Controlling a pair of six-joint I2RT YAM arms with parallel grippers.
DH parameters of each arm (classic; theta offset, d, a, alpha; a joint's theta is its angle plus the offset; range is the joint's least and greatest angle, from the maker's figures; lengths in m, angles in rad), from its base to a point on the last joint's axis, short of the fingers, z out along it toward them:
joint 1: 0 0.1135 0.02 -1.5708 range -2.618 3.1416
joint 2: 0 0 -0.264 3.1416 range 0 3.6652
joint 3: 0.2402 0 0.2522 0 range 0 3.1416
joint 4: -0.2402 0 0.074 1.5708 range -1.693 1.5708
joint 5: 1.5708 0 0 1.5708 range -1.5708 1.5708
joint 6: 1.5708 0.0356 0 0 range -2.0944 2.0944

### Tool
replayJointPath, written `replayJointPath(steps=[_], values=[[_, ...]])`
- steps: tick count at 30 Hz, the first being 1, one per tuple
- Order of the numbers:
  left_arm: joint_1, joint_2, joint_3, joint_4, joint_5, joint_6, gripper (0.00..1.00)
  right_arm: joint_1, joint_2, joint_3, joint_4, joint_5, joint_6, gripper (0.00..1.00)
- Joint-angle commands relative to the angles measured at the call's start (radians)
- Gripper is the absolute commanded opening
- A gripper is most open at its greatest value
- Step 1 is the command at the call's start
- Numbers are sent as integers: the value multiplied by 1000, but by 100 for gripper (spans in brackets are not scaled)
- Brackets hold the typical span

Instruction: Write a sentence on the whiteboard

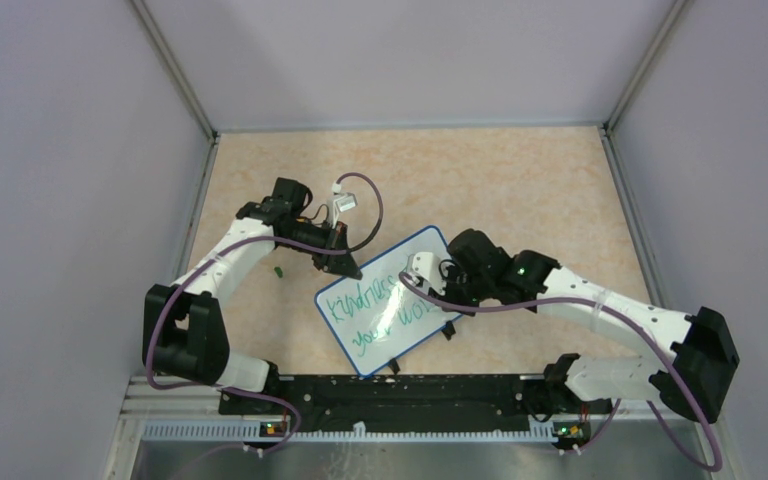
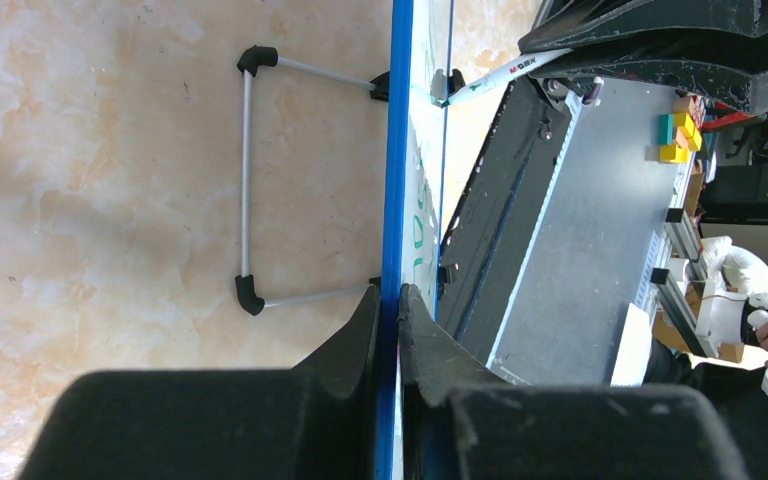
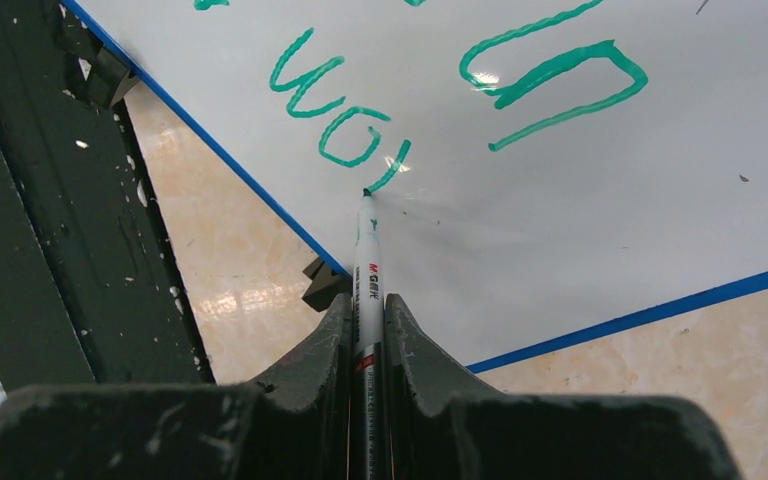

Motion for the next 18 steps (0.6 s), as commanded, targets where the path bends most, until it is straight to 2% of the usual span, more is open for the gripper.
replayJointPath(steps=[1, 18], values=[[-26, 32, -42, -1, -117, 24, 0, -21, 14, 45, 45, 25, 14, 0], [-26, 31, -42, 1, -118, 24, 0, -53, 18, 76, 51, 12, 21, 0]])
